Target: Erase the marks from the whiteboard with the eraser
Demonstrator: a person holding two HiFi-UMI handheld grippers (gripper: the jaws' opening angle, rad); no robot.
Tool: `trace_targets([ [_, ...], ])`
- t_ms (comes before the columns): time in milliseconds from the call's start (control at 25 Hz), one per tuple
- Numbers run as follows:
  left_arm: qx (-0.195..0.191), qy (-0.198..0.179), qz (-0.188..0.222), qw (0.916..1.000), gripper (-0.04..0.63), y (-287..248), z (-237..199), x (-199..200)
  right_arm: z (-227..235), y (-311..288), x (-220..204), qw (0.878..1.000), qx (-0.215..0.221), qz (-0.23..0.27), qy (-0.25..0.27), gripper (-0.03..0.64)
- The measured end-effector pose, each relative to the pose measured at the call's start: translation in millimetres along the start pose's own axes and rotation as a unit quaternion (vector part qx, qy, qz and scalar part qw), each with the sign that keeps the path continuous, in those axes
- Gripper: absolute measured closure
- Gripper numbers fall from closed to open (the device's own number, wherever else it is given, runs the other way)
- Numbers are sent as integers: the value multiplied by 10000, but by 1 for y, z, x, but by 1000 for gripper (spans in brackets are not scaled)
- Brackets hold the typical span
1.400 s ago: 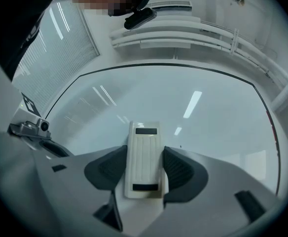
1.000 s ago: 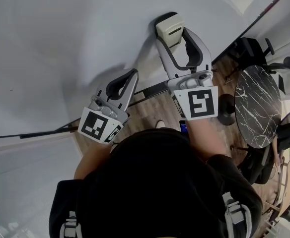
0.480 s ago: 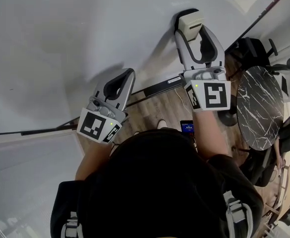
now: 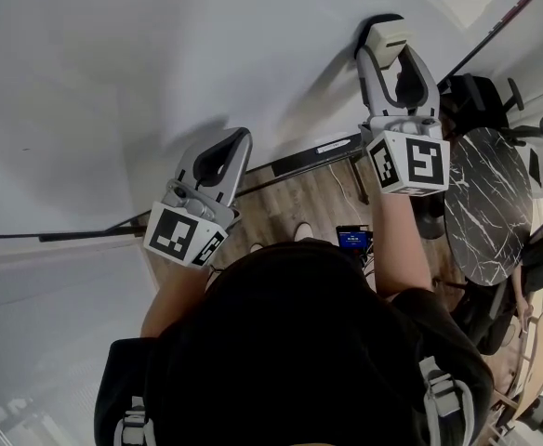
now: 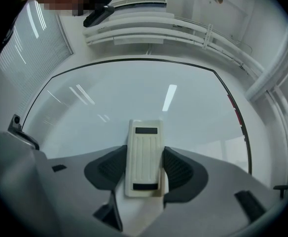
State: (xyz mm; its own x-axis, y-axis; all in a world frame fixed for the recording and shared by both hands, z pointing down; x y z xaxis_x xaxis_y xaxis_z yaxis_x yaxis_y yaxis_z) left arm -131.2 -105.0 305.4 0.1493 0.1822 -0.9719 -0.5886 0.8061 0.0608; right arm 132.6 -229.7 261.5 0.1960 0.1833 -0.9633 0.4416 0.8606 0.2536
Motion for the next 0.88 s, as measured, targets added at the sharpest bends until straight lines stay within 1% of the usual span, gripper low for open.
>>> trace_targets([
  [120, 52, -15, -5, 10000, 591, 13, 10, -2, 8, 11, -5, 9998, -159, -96, -96, 382],
  [280, 73, -8, -16, 10000, 591, 18, -14, 12, 19, -7, 1, 9979, -382, -280, -438, 382],
  [360, 93, 14, -17, 10000, 591, 26, -23, 21, 16, -7, 10, 9968, -487, -306, -562, 382],
  [440, 119, 55, -4, 9999, 591, 27, -25, 20, 19, -1, 11, 9965, -508, -287, -599, 382],
  [680, 196, 174, 110, 9996, 591, 34, -20, -6, 8, 28, -4, 9986, -283, -255, -369, 382],
  [800, 123, 171, 189, 9996, 591, 32, -20, -7, 0, 34, -4, 9989, -23, -234, -418, 382],
  [880, 20, 140, 279, 9995, 591, 29, -19, 0, -5, 36, -1, 9986, 130, -259, -447, 383],
])
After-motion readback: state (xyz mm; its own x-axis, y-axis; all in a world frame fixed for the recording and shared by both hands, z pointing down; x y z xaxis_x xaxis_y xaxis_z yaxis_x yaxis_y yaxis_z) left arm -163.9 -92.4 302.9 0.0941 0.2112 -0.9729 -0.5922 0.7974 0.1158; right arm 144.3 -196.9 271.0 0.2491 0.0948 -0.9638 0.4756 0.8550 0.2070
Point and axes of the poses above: the fingertips, and each gripper's own axes: y backward along the fingers, z to its right, x out of its top, the point moved 9 cm from there along y, backward along the fingers, and after that the axes turned 12 degrees about -y, right-handed, at the moved point
